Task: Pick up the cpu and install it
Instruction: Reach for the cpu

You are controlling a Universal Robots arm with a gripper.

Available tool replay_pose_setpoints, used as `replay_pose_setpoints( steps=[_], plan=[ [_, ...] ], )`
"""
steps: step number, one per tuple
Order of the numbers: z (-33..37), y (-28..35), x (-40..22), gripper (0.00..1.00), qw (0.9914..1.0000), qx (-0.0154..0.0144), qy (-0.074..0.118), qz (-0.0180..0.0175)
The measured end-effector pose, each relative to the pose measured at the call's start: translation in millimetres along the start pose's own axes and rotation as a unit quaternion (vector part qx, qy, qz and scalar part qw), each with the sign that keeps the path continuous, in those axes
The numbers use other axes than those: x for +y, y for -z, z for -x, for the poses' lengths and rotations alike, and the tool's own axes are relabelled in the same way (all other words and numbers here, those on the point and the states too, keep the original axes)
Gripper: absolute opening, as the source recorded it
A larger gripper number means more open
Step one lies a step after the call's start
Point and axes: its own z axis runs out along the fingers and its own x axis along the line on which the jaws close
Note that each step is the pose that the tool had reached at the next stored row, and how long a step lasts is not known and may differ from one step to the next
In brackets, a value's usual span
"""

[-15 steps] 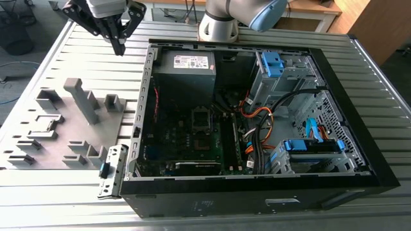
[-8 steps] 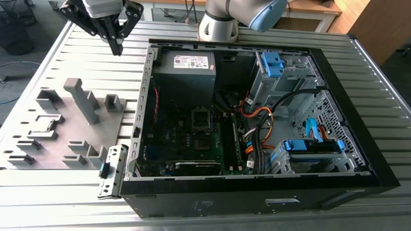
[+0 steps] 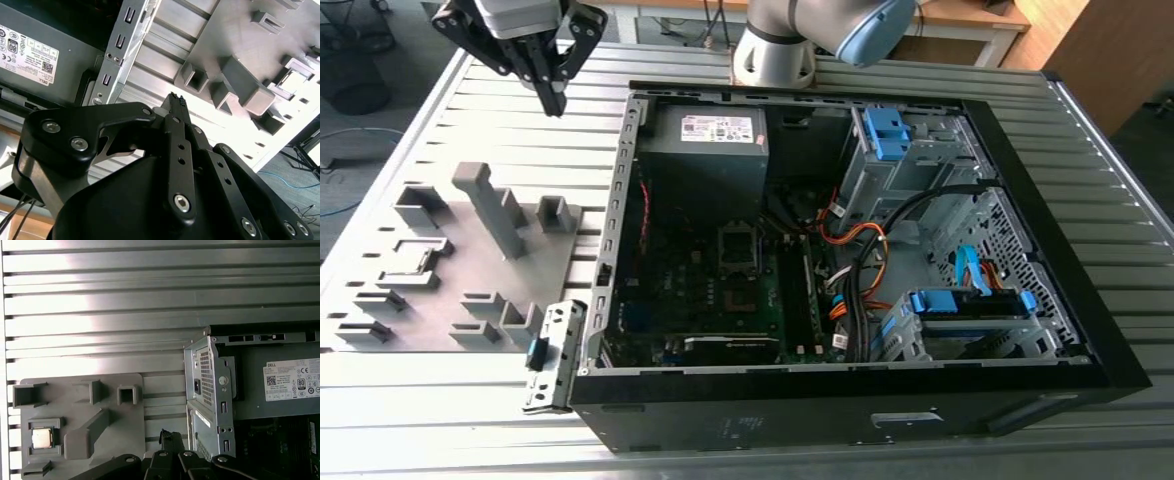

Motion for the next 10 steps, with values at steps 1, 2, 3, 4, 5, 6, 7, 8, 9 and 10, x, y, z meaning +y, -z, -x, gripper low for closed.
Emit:
replay_pose_setpoints(
  steps=[1,2,3,4,5,6,7,8,9,10],
  plan=[
    [-1.8,-0.1,-0.1,0.11,1.00000,0.0000,0.000,0.0000],
    [-3.8,-0.2,-0.3,0.11,1.00000,0.0000,0.000,0.0000],
    [-6.0,-0.3,-0.5,0.11,1.00000,0.0000,0.000,0.0000],
    [-8.5,-0.4,-0.7,0.11,1.00000,0.0000,0.000,0.0000],
    [-11.1,-0.5,-0.9,0.11,1.00000,0.0000,0.000,0.0000],
    [-13.5,-0.6,-1.1,0.11,1.00000,0.0000,0.000,0.0000],
    [-16.4,-0.8,-1.3,0.11,1.00000,0.0000,0.000,0.0000],
    [-18.9,-0.8,-1.5,0.11,1.00000,0.0000,0.000,0.0000],
    [-21.7,-1.0,-1.7,0.11,1.00000,0.0000,0.000,0.0000],
    [-24.5,-1.1,-1.9,0.11,1.00000,0.0000,0.000,0.0000]
  ],
)
